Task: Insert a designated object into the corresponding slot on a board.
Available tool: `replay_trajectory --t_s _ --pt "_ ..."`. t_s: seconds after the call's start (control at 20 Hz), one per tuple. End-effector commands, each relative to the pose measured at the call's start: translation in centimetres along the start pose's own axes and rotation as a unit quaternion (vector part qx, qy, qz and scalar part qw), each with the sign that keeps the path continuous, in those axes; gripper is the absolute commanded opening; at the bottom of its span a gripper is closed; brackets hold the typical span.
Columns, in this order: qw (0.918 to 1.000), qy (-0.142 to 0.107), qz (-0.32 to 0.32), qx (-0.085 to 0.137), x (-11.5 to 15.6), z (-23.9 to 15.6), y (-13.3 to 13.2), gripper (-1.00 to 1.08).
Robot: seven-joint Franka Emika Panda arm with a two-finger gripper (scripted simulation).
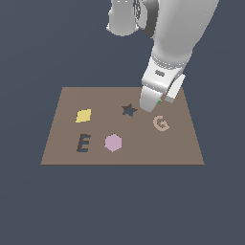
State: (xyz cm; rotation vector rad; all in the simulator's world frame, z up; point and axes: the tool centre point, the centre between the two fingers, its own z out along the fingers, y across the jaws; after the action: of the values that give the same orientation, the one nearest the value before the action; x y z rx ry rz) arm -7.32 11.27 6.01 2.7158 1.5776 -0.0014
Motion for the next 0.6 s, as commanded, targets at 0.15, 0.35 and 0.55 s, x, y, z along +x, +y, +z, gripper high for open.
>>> replay_trajectory --t_s 0.15,0.35,0.55 --pt "0.9992 0.001 -0.039 0.000 -0.06 0.82 -1.02 1.00" --pt "0.9989 0.001 -0.047 0.000 -0.11 1.00 -1.23 1.00" --pt "0.9990 0.001 -0.044 0.000 -0.11 1.26 -1.18 1.00"
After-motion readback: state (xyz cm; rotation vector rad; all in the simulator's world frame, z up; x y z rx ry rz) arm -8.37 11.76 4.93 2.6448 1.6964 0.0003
